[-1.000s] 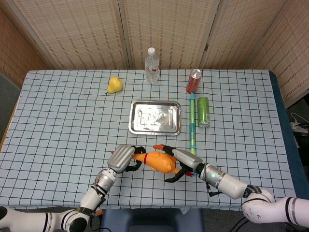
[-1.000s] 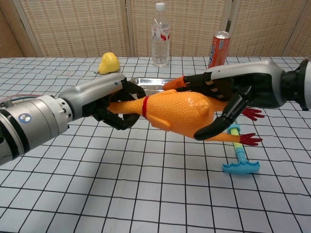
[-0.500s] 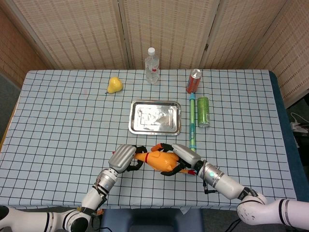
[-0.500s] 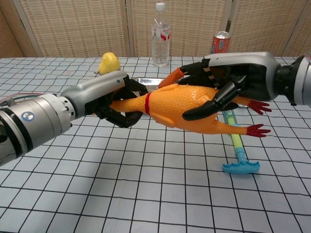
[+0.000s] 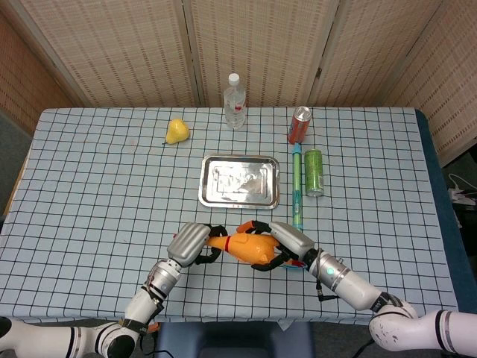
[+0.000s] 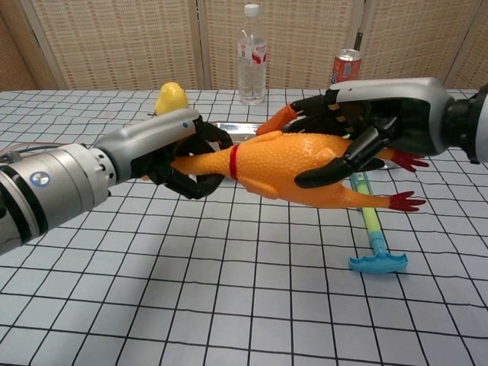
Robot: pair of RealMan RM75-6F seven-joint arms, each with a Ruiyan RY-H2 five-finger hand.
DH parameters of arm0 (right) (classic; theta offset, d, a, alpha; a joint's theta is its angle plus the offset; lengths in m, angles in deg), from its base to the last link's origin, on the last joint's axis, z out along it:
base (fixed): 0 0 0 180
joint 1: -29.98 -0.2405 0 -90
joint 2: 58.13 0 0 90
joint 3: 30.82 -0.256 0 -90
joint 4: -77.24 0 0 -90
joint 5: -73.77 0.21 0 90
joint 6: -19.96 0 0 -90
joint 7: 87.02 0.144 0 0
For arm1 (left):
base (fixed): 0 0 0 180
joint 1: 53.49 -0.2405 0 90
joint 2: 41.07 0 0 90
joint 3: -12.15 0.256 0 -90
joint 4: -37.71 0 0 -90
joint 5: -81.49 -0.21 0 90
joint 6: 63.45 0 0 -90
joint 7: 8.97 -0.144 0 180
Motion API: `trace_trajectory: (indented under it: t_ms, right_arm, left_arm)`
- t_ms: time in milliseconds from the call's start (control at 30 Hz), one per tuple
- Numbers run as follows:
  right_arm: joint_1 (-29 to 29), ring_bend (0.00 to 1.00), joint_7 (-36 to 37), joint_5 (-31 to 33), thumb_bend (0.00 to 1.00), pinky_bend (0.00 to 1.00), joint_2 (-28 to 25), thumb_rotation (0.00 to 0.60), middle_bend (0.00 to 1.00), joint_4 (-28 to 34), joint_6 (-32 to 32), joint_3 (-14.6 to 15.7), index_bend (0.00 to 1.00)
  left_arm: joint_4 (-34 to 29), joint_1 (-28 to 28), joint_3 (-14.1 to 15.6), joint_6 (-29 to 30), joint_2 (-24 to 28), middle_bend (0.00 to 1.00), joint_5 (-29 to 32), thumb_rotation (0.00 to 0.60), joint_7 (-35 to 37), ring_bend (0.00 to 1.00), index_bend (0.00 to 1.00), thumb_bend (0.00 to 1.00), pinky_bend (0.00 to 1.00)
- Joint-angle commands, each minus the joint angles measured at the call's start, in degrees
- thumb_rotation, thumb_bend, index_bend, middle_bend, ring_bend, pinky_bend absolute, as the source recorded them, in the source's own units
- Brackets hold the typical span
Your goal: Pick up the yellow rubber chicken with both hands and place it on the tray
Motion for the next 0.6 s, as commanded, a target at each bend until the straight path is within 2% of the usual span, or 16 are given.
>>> trace_trajectory:
  t_ms: [33,100,233,400,600]
  right_arm:
    - [0.88,0.0,1.66,-3.77,0.19,0.1,-1.6,0.6,0.0,-0.6,-0.96,0.59,0.0]
    - [2.19,0.0,3.64,-6.84,0.13,0.01,-2.43,0.6,0.0,-0.69,-3.45,0.86,0.0]
    - [4.55,0.0,9.02,-14.3,0.06,0.0,-5.3,0.6,0.0,-1.15,-8.45,2.28,0.0]
    - [8.4,0.0,13.79,-22.82,0.05,0.0,-9.75,0.6,0.0,-3.12,-17.42,5.41,0.0]
    - [14.62,0.0,13.06,-28.32,0.05,0.0,-11.91,0.6,0.0,-8.24,-28.24,9.97,0.0]
  left_arm:
    - [0.18,-0.11,0.03,0.02,0.66,0.68,-0.14,0.6,0.21,0.52,0.82,0.74,0.61]
    - [0.62,-0.29,-0.06,-0.01,1.4,0.68,-0.07,0.6,0.67,0.52,0.82,0.74,0.61]
    - [2.75,-0.25,-0.75,-0.85,2.58,0.68,0.74,0.6,2.05,0.52,0.82,0.75,0.61]
    - [8.29,0.57,-2.39,-3.23,2.34,0.68,2.82,0.6,5.21,0.53,0.82,0.75,0.61]
    - [19.42,3.94,-4.03,-7.93,-2.05,0.69,3.72,0.6,8.5,0.53,0.82,0.74,0.59]
